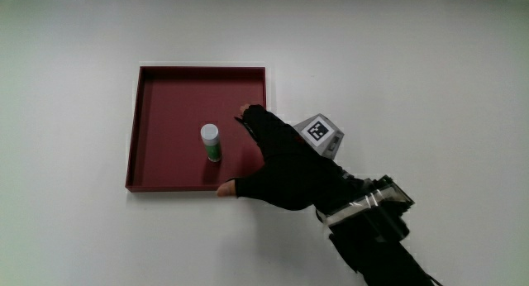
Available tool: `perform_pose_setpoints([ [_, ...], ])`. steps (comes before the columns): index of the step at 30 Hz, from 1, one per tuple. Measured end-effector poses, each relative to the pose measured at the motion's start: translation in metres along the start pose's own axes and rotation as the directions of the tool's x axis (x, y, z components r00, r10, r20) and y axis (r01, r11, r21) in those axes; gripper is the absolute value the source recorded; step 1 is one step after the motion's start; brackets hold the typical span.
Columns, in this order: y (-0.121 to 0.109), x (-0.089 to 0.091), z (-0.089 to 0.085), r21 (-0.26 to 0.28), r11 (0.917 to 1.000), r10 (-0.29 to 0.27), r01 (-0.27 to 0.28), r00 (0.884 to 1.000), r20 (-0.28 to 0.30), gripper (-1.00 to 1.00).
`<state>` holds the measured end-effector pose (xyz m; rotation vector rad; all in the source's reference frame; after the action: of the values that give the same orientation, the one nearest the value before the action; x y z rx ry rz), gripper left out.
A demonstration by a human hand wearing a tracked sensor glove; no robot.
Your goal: Pick glue stick
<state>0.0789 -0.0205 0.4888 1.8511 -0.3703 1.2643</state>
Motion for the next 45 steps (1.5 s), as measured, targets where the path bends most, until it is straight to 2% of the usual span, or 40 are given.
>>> perform_pose_setpoints([
  [2,0.007,0.003,-0.003,0.007,0.9999,-0.014,0.014,1.000,-0.003,0.00],
  [5,0.017,0.009,-0.005,0.016,0.9997,0.018,-0.017,1.000,-0.025,0.00],
  [6,0.018,0.010,-0.005,0.086,0.9957,0.032,-0.033,0.999,0.011,0.00],
  [7,0.021,0.014,-0.006,0.096,0.9950,0.028,-0.028,1.000,-0.006,0.00],
  [8,0.023,0.016,-0.006,0.029,0.9995,0.016,-0.015,0.999,-0.052,0.00],
  [11,0.030,0.021,-0.009,0.033,0.9994,0.005,-0.002,0.996,-0.090,0.00],
  [12,0.030,0.016,-0.009,0.104,0.9945,0.019,-0.014,0.998,-0.056,0.00],
  [13,0.035,0.024,-0.012,0.036,0.9994,0.001,0.002,0.995,-0.095,0.00],
  [14,0.036,0.023,-0.013,0.114,0.9934,0.018,-0.012,0.998,-0.055,0.00],
  [15,0.039,0.025,-0.014,0.041,0.9991,0.008,-0.004,0.995,-0.101,0.00],
  [16,0.040,0.025,-0.016,0.042,0.9991,0.009,-0.005,0.995,-0.096,0.00],
  [17,0.040,0.026,-0.017,0.117,0.9932,0.013,-0.004,0.997,-0.078,0.00],
  [18,0.038,0.024,-0.018,0.134,0.9910,0.019,-0.008,0.996,-0.081,0.00],
  [19,0.039,0.025,-0.019,0.134,0.9910,0.022,-0.009,0.996,-0.091,0.00],
  [20,0.043,0.032,-0.022,0.068,0.9976,0.026,-0.017,0.991,-0.128,0.00],
  [22,0.045,0.033,-0.024,0.071,0.9974,0.015,-0.006,0.992,-0.125,0.00],
  [24,0.041,0.026,-0.024,0.152,0.9882,0.040,-0.023,0.993,-0.115,0.00],
  [25,0.044,0.032,-0.024,0.093,0.9955,0.030,-0.018,0.990,-0.136,0.00],
  [27,0.044,0.030,-0.025,0.100,0.9947,0.037,-0.022,0.989,-0.146,0.00],
  [28,0.045,0.031,-0.025,0.107,0.9938,0.047,-0.032,0.990,-0.134,0.00],
  [29,0.044,0.030,-0.025,0.183,0.9828,0.044,-0.025,0.994,-0.098,0.00],
  [30,0.044,0.030,-0.025,0.116,0.9928,0.043,-0.027,0.989,-0.141,0.04],
  [35,0.042,0.026,-0.024,0.204,0.9778,0.072,-0.046,0.989,-0.125,0.21],
  [37,0.041,0.023,-0.024,0.224,0.9739,0.062,-0.034,0.991,-0.120,0.29],
  [40,0.039,0.025,-0.024,0.284,0.9574,0.095,-0.050,0.984,-0.149,0.39],
  [43,0.039,0.025,-0.024,0.315,0.9478,0.100,-0.047,0.983,-0.156,0.50],
  [44,0.037,0.024,-0.025,0.319,0.9470,0.100,-0.041,0.980,-0.173,0.54],
  [45,0.038,0.027,-0.025,0.334,0.9407,0.117,-0.058,0.980,-0.160,0.57],
])
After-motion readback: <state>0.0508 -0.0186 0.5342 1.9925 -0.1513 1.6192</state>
